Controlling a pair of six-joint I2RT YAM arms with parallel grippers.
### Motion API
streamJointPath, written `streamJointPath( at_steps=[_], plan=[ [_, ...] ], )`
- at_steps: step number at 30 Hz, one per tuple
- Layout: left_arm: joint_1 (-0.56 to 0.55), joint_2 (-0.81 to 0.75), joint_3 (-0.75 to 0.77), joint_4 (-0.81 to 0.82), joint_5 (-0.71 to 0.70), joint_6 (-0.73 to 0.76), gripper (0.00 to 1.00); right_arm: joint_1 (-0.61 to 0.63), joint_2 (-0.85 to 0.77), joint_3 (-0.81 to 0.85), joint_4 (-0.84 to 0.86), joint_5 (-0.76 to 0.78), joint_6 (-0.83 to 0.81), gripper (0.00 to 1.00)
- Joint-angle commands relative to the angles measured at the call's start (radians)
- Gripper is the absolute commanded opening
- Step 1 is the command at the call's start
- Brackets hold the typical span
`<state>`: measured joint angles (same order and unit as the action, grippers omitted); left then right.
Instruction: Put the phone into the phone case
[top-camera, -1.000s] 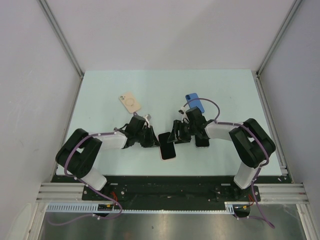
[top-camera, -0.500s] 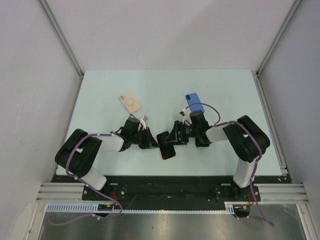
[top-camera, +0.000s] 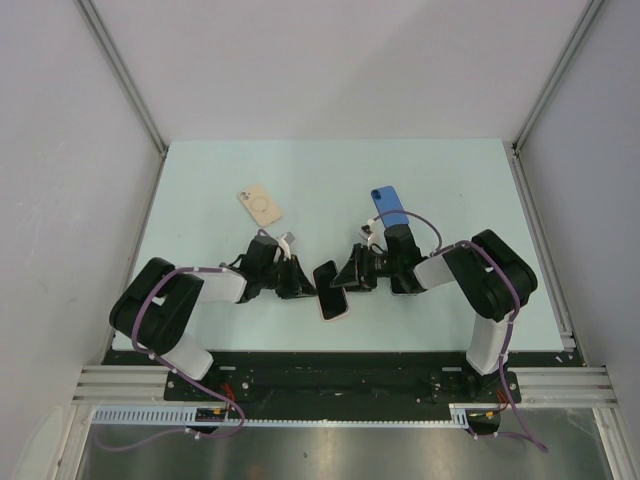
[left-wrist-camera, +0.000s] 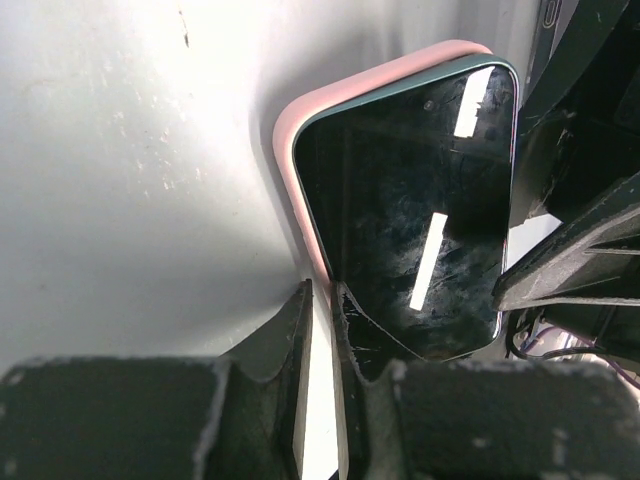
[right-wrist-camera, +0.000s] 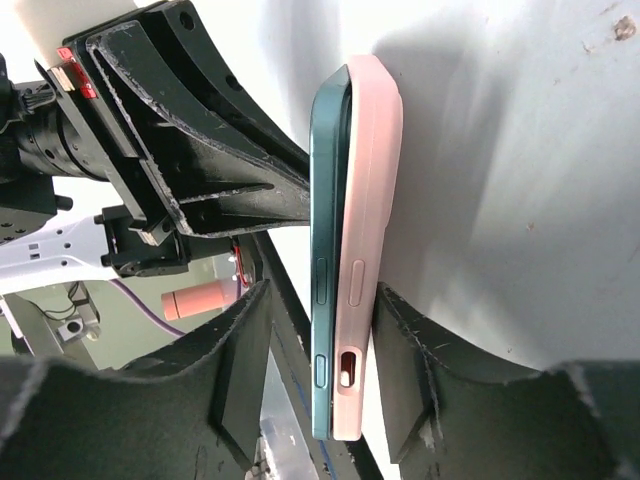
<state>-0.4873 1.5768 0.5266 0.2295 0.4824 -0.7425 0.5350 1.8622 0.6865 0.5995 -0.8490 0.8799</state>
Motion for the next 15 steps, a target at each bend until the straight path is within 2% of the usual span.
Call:
streamJointPath(
  at_steps=[1, 4, 7, 15],
  plan=[
    [0.0, 0.011, -0.023, -0.038, -0.016, 0.023, 0.17, -0.006, -0.014, -0.002, 0.054, -0.047, 0.004, 0.49],
    [0.0, 0.012, -0.022, -0.038, -0.016, 0.023, 0.17, -0.007, -0.009, -0.002, 0.059, -0.045, 0.007, 0.48],
    [0.0, 0.014, -0.019, -0.041, -0.021, 0.025, 0.17, -0.01, -0.014, -0.001, 0.051, -0.042, 0.004, 0.4],
    [0.0, 0.011, -0.016, -0.055, -0.031, 0.031, 0.17, -0.017, -0.021, -0.001, 0.028, -0.033, -0.007, 0.06]
  ],
)
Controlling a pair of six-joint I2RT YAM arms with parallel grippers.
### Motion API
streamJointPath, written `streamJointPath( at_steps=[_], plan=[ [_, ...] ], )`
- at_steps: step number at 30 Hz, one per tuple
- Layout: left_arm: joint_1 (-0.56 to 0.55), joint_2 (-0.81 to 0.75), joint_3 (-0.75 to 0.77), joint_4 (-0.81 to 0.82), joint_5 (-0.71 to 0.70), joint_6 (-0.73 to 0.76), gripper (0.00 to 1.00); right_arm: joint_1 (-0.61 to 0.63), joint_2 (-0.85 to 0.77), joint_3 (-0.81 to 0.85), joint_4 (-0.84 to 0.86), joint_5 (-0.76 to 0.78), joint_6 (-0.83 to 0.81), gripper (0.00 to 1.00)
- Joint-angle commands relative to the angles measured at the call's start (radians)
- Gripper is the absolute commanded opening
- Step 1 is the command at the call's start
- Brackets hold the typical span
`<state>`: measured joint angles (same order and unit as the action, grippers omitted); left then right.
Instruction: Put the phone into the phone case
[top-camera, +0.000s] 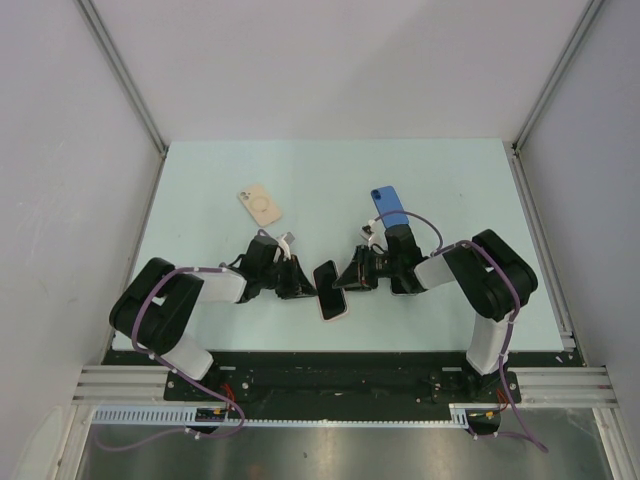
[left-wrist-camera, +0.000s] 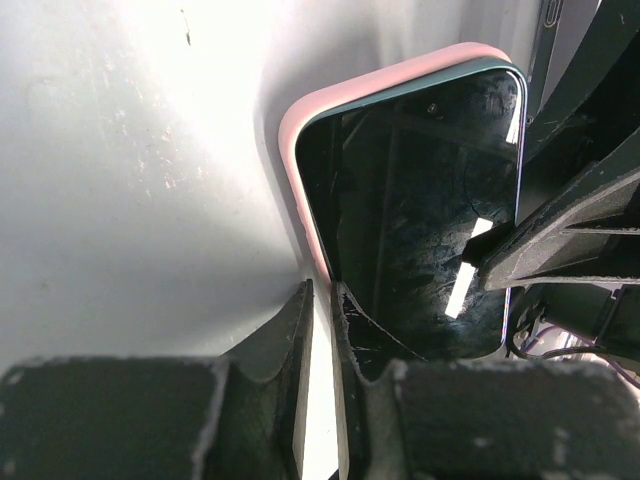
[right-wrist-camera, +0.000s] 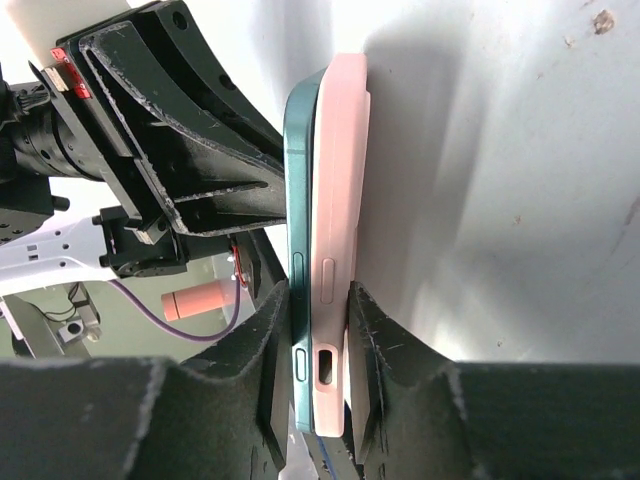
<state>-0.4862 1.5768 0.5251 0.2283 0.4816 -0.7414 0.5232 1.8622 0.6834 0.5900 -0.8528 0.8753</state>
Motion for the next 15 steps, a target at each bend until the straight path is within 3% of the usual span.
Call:
streamJointPath(
  at_steps=[1, 6, 10, 13, 15],
  plan=[
    [-0.002, 0.011, -0.014, -0.053, -0.031, 0.03, 0.17, -0.005, -0.02, 0.001, 0.036, -0.028, -0.004, 0.0],
    [-0.002, 0.015, -0.013, -0.058, -0.038, 0.031, 0.18, -0.005, -0.024, 0.001, 0.001, -0.005, -0.015, 0.0],
    [-0.002, 0.022, -0.014, -0.058, -0.04, 0.034, 0.18, -0.002, -0.034, 0.001, 0.031, -0.07, 0.022, 0.44],
    [-0.002, 0.02, -0.014, -0.058, -0.041, 0.036, 0.18, 0.001, -0.041, -0.004, 0.097, -0.106, 0.059, 0.6],
    [-0.002, 0.017, -0.013, -0.058, -0.04, 0.036, 0.18, 0.0, -0.046, -0.005, 0.114, -0.111, 0.076, 0.63]
  ],
)
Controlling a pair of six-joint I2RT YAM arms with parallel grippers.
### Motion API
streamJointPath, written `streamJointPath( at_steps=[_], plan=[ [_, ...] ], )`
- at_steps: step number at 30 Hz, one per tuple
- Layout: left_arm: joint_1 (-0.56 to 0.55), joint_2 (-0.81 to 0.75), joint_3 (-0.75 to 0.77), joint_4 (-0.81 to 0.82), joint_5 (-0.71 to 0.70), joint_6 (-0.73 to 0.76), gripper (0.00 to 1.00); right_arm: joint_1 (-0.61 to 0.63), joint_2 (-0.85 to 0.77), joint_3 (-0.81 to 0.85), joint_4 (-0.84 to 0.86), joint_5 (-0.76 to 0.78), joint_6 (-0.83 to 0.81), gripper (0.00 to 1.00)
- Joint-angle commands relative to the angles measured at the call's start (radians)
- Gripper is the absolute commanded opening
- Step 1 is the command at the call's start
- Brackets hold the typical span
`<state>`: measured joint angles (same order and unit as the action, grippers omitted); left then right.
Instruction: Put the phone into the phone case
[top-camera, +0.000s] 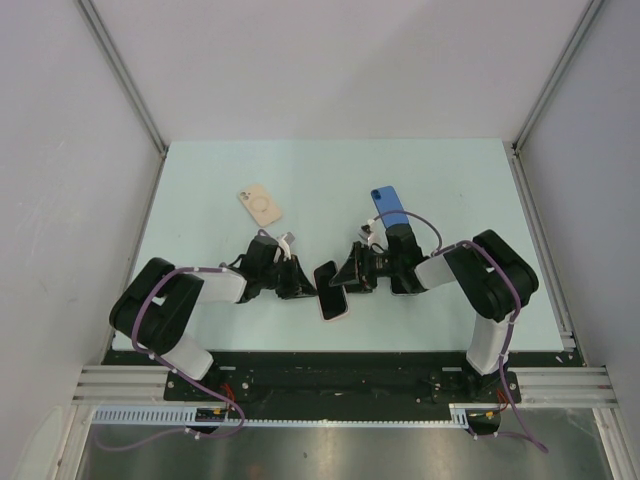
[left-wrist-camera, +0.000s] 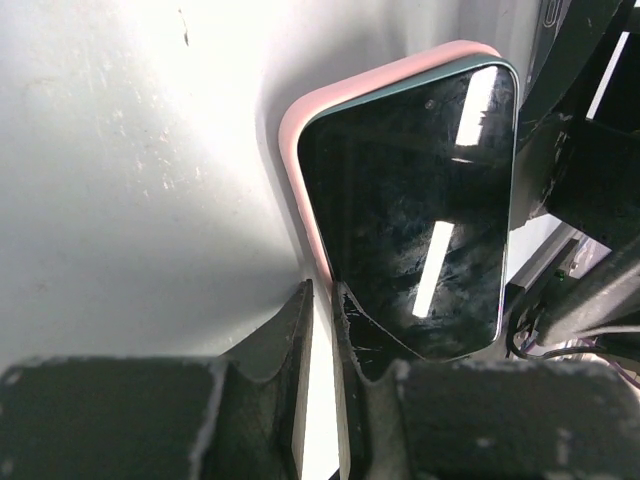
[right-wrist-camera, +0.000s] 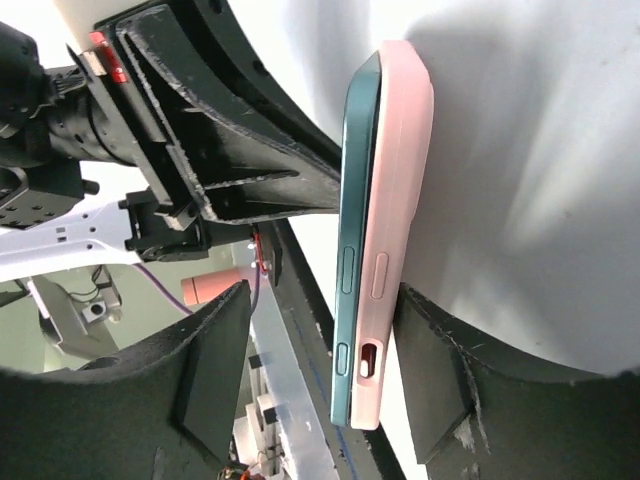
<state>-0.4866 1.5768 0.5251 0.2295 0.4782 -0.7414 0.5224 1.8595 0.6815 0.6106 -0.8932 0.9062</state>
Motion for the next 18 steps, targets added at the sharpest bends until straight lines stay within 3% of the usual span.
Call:
streamJointPath(
  at_steps=[1, 3, 9, 15, 18],
  plan=[
    [-0.001, 0.017, -0.013, -0.059, -0.038, 0.036, 0.18, -0.002, -0.045, -0.003, 0.087, -0.061, 0.04, 0.62],
    [-0.001, 0.014, -0.014, -0.061, -0.038, 0.036, 0.18, -0.005, -0.046, -0.003, 0.058, -0.05, 0.02, 0.59],
    [-0.001, 0.022, -0.01, -0.065, -0.039, 0.042, 0.18, -0.018, -0.033, -0.003, 0.052, -0.055, 0.014, 0.3],
    [-0.001, 0.019, -0.004, -0.073, -0.041, 0.045, 0.18, -0.022, -0.043, -0.003, 0.017, -0.033, -0.016, 0.24],
    [-0.001, 0.019, -0.002, -0.078, -0.046, 0.048, 0.18, -0.024, -0.048, -0.003, -0.003, -0.032, -0.027, 0.26]
  ],
)
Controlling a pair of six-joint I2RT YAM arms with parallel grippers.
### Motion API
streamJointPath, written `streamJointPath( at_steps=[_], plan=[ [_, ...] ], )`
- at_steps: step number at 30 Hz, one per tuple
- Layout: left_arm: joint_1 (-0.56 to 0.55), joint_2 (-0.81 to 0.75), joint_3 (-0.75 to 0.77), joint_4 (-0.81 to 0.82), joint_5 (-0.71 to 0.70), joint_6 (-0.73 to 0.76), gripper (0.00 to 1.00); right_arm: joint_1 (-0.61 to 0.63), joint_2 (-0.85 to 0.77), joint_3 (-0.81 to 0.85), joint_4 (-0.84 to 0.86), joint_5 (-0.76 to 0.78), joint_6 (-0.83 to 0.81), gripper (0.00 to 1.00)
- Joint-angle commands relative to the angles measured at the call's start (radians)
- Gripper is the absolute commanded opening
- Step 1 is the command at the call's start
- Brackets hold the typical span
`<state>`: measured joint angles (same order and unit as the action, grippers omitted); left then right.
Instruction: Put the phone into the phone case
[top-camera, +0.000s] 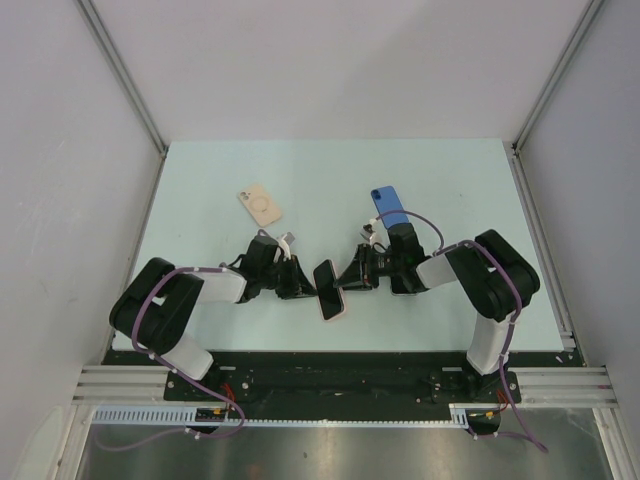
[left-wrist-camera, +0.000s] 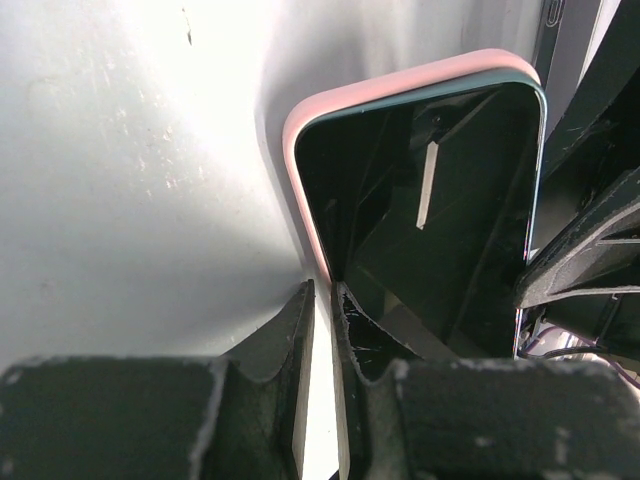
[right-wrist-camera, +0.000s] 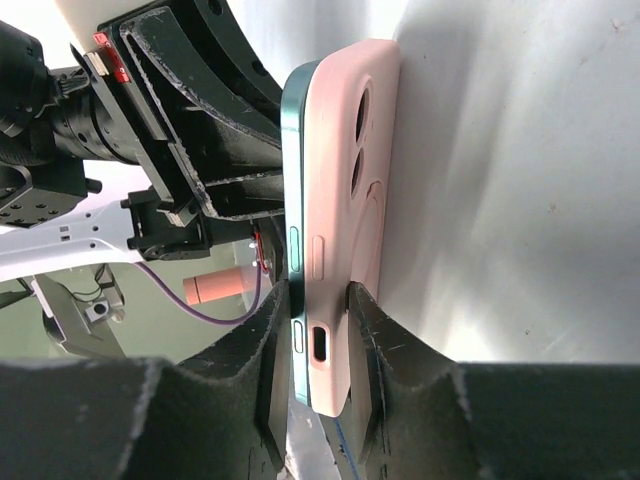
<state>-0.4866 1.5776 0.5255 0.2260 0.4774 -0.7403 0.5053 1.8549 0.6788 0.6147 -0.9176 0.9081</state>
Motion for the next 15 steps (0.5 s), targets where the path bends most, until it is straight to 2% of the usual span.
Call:
streamJointPath(
  at_steps=[1, 3, 5, 12, 15],
  plan=[
    [-0.001, 0.019, -0.002, -0.074, -0.045, 0.047, 0.18, -0.007, -0.045, -0.001, -0.013, -0.007, -0.037, 0.29],
    [-0.001, 0.021, -0.002, -0.074, -0.046, 0.047, 0.18, -0.007, -0.056, 0.001, -0.024, -0.001, -0.044, 0.43],
    [-0.001, 0.022, -0.004, -0.074, -0.046, 0.047, 0.18, -0.007, -0.06, -0.001, -0.039, 0.005, -0.055, 0.45],
    [-0.001, 0.016, -0.004, -0.071, -0.048, 0.042, 0.2, -0.007, -0.057, 0.007, -0.062, 0.031, -0.074, 0.33],
    [-0.001, 0.012, -0.007, -0.066, -0.046, 0.039, 0.21, -0.002, -0.066, 0.01, -0.088, 0.055, -0.098, 0.17]
  ],
)
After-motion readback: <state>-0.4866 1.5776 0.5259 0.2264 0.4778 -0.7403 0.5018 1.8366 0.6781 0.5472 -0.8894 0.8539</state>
